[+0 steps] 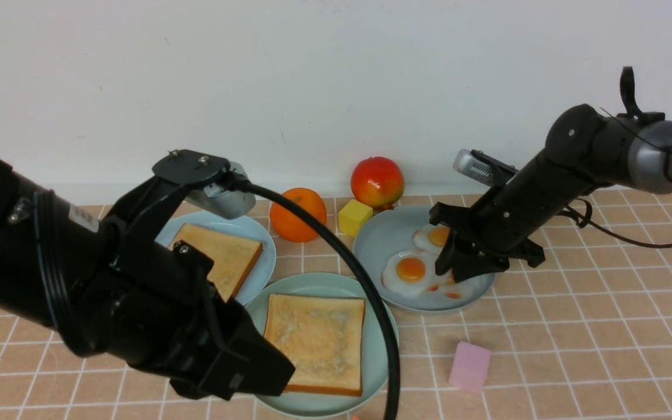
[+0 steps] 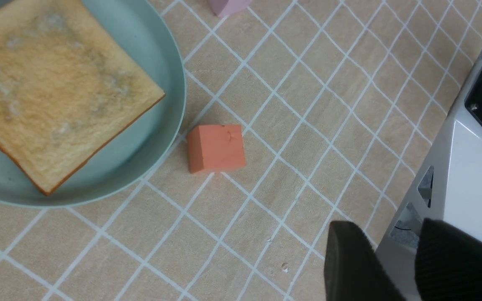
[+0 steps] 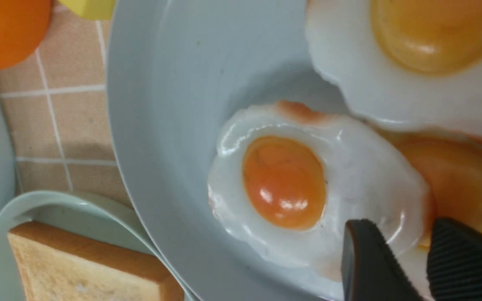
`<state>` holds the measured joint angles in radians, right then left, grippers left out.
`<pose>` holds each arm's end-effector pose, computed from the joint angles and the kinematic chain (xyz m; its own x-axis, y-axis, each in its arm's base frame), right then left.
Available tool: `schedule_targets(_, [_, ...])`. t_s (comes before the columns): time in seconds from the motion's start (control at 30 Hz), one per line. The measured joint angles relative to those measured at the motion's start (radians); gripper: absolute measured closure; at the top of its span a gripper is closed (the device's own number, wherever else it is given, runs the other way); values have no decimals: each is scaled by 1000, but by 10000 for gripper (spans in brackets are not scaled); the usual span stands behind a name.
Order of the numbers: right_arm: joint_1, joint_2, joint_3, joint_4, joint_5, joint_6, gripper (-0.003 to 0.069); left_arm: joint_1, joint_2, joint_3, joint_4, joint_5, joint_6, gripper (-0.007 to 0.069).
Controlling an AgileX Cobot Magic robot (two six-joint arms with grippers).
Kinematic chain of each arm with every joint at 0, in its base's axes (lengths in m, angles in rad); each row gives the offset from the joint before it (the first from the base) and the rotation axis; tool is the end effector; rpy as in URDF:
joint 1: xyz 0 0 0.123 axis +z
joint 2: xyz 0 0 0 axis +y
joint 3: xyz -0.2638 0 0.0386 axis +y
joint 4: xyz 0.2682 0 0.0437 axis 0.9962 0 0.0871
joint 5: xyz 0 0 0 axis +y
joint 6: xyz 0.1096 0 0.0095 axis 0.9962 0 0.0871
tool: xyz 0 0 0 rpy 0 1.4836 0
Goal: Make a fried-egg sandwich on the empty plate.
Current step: Use the right arm to grab a fried egg
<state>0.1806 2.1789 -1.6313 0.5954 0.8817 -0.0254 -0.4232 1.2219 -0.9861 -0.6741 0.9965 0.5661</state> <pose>0.4494 0.1305 0.1211 -0.9765 0.1627 -0.1414 0.0716 0.8636 0.4990 0.2183 -0.1616 0.2837 -0.6780 0.4511 -0.5804 0.7112 0.6023 -0.3626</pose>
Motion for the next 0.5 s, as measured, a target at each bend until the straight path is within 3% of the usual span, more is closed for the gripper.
schedule_targets(0.5, [0, 7, -1, -24, -3, 42, 421, 0, 0, 0, 0, 4, 0, 376])
